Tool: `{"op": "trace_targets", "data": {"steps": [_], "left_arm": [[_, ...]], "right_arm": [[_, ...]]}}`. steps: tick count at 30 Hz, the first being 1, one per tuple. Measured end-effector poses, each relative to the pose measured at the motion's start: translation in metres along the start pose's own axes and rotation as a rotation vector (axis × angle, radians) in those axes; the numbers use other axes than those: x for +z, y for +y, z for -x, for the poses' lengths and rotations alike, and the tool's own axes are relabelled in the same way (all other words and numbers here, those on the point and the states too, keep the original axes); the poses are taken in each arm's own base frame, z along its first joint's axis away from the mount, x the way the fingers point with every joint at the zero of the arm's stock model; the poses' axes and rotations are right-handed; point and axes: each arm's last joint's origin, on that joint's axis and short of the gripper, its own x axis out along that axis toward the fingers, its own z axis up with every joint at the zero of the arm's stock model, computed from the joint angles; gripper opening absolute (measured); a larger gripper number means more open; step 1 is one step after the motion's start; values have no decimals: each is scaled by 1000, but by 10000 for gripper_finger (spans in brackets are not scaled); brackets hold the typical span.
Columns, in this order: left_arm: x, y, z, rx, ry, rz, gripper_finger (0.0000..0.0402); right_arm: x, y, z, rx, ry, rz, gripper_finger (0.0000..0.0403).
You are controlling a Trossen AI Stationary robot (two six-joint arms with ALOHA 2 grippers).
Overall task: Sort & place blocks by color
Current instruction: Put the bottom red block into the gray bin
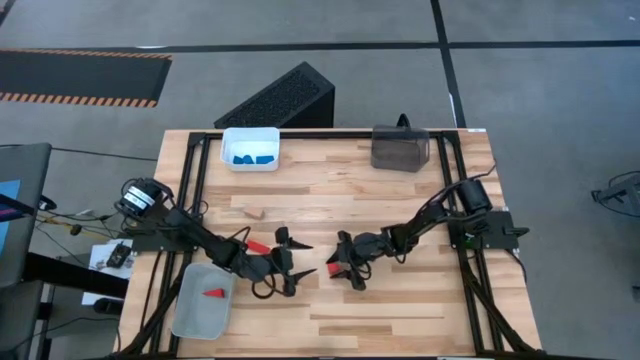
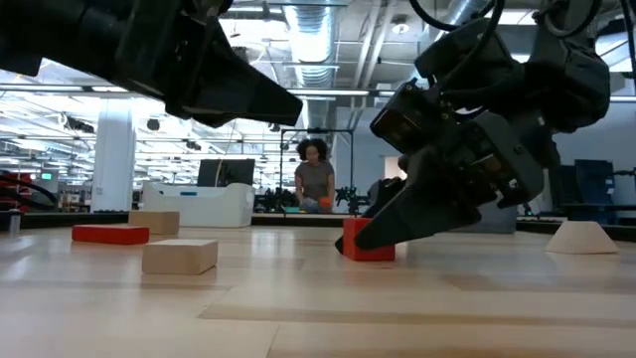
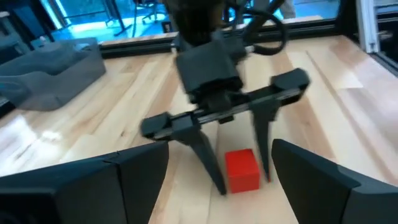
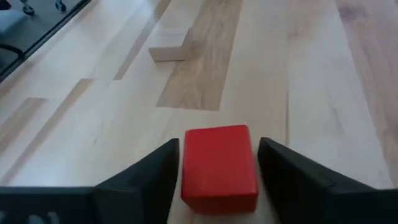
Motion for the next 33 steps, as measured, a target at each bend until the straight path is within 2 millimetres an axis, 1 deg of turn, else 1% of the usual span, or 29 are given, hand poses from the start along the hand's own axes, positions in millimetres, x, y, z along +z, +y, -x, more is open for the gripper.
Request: {"op": "trace_targets", "data": {"steps": [3,7,8,10,14,18,22,24,27,30,33], "left_arm": [[-3,-1,0,31,10,-28,273],[-7,4,2,215,28,-11,272],[-8,5,3,260,30,-9,271],[-10,5,5,308,40,-12,271],[-11,3,7,314,43,-19,271],[-7,-1,7,304,50,-118,271],[-1,-9,8,278,55,-279,271],[5,-14,9,261,55,-387,271],[16,-22,9,240,43,-512,271],[29,-30,8,243,19,-568,271],[43,-36,8,251,-6,-576,272]], "right_arm": [[2,-1,2,-9,3,2,203],[4,-8,3,-26,-3,-5,134],[4,-10,3,-32,-4,-13,126],[4,-13,3,-42,-4,-34,127],[6,-15,4,-47,-8,-44,127],[10,-12,7,-41,-14,-100,127],[30,-10,16,6,-113,-246,144],[42,-9,22,59,-167,-279,148],[59,-4,31,158,-232,-291,145],[71,1,41,243,-271,-289,140],[79,6,47,263,-294,-306,145]]}}
